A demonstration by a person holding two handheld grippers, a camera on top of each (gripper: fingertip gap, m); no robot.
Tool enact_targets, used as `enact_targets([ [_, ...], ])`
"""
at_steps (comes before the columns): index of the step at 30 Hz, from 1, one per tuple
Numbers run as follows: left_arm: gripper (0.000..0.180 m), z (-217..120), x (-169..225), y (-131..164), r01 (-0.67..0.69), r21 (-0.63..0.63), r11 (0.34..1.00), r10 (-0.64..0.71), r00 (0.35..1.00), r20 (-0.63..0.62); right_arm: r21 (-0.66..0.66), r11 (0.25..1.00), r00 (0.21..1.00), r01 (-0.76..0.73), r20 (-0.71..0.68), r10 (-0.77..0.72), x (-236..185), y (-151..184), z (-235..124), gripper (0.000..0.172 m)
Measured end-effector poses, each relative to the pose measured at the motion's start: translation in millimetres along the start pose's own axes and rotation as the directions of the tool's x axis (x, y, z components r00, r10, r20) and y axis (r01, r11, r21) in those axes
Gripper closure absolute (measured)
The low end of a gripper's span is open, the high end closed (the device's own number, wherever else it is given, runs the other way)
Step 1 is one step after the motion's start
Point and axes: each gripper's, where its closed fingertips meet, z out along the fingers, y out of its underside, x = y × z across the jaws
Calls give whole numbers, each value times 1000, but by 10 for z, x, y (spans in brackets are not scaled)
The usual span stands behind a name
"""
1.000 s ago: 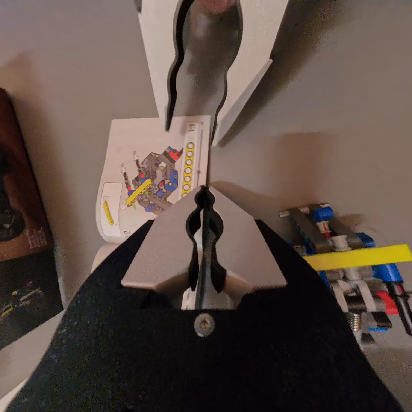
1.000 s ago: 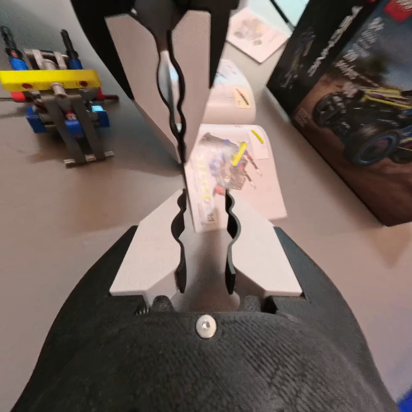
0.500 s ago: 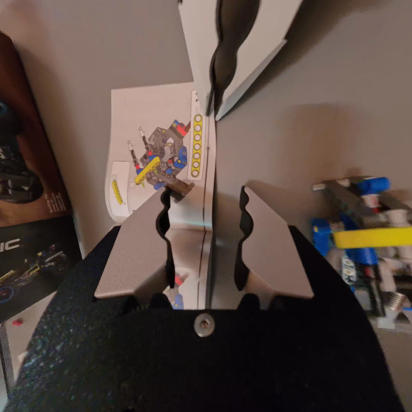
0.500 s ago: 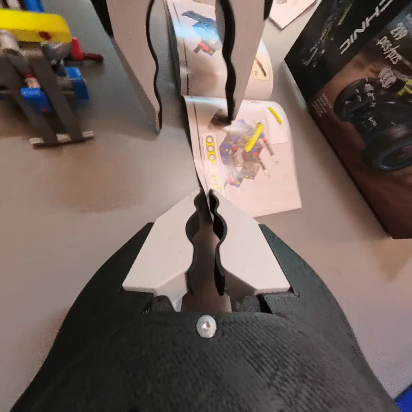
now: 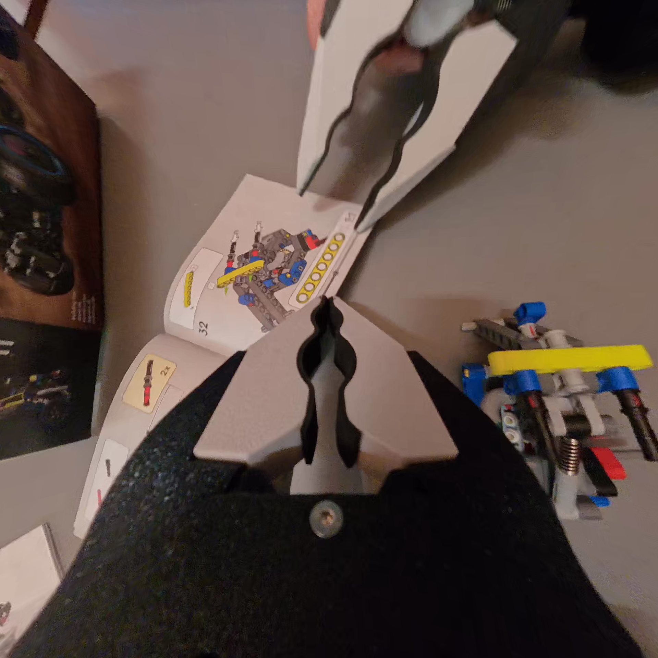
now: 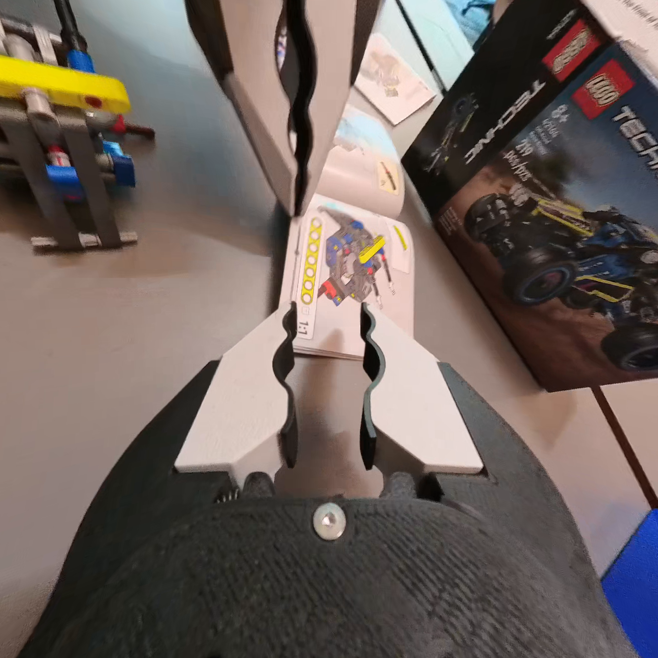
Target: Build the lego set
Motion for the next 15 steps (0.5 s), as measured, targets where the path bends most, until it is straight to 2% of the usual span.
enact_targets([
  [2, 180, -40, 3, -15, 16, 31, 999, -16, 1000, 6, -13, 999, 999, 31, -28, -32, 19, 0, 39, 135],
  [4, 180, -62, -40, -34, 38, 60, 997, -40, 998, 41, 9, 999, 999, 35, 5, -35, -45, -61, 58, 143],
  [8, 180, -98, -137, -58, 33, 88, 996, -43, 992, 120, 0, 999, 999, 38, 33, -38, -106, -65, 106, 122],
  [12, 180, -166, -193, -112, 87, 148, 985, -111, 981, 162, -1, 999, 998, 55, 21, -55, -120, -129, 122, 118],
  [13, 180, -186, -187, -130, 109, 173, 979, -137, 978, 158, 4, 998, 998, 57, 4, -57, -102, -151, 128, 123],
  [15, 180, -230, -177, -156, 140, 221, 965, -176, 973, 152, -23, 992, 987, 126, -98, -128, 29, -160, 134, 155],
])
